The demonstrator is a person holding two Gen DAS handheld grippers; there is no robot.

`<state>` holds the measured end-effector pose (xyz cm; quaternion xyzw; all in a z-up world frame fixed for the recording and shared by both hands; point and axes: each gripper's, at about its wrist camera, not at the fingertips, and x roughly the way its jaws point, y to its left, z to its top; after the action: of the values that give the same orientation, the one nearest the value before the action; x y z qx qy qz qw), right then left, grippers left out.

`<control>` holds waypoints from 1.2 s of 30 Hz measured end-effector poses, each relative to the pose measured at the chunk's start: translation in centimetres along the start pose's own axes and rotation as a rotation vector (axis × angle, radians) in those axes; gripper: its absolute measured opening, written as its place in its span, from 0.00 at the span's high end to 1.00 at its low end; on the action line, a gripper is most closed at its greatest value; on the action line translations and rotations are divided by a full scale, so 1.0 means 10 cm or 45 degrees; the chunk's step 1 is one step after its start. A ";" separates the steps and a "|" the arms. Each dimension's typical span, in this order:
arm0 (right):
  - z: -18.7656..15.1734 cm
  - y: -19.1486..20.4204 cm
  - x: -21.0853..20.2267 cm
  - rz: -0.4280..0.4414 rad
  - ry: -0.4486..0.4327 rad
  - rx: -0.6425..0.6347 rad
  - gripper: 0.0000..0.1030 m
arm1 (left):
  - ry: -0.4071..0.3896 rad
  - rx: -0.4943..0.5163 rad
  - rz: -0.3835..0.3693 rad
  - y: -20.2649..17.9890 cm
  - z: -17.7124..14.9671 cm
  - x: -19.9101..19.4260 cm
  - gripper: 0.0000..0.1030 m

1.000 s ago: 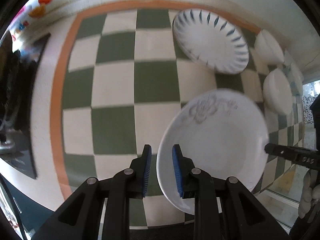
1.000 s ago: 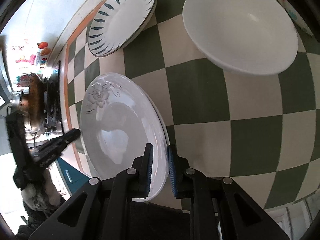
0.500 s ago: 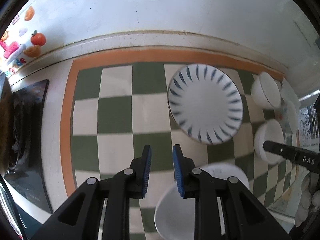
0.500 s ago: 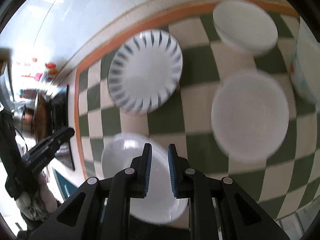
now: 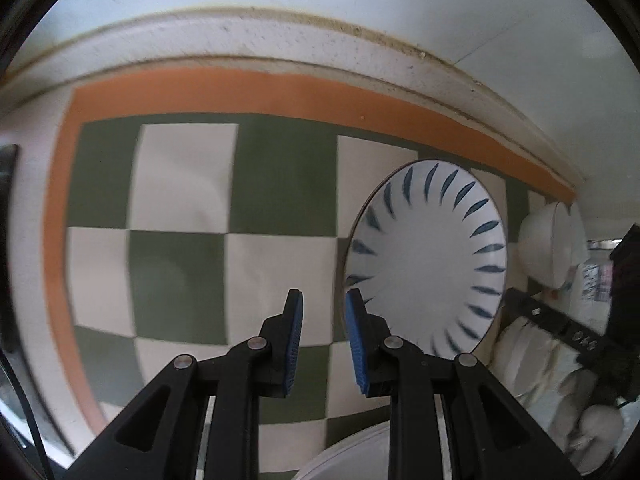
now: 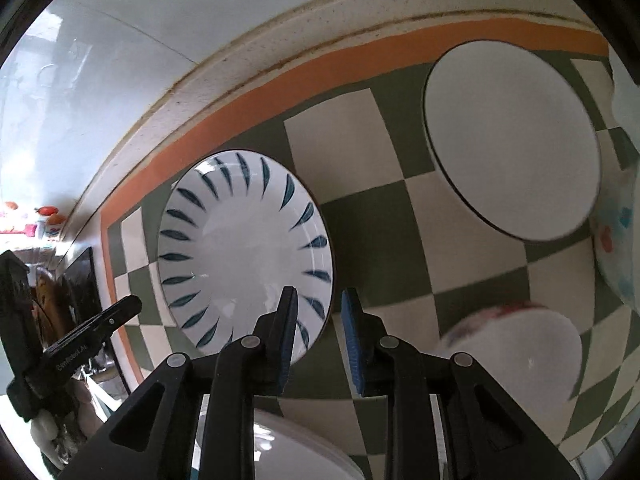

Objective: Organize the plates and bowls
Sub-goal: 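Close both tools on the rim of the blue-striped plate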

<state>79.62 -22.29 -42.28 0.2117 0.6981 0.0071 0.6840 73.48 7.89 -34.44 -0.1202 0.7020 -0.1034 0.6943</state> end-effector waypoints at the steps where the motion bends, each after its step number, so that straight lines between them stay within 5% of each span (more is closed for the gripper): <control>1: 0.03 0.01 0.03 -0.008 0.001 0.003 0.76 | 0.010 -0.009 -0.009 0.00 0.03 0.03 0.81; 8: 0.16 -0.03 0.23 -0.021 0.024 0.042 0.76 | 0.085 0.002 -0.034 -0.05 0.17 0.30 0.81; 15: 0.17 -0.16 0.33 0.025 0.022 0.068 0.79 | 0.048 0.057 -0.023 -0.14 0.20 0.32 0.93; 16: 0.17 -0.16 0.33 0.039 0.014 0.066 0.88 | 0.044 0.067 -0.014 -0.16 0.19 0.32 0.93; 36: -0.02 -0.11 0.14 0.081 -0.048 0.003 0.90 | -0.060 0.142 0.042 -0.33 -0.04 0.01 0.93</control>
<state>79.15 -22.83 -43.98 0.2347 0.6781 0.0242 0.6961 73.18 4.70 -33.50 -0.0719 0.6805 -0.1280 0.7179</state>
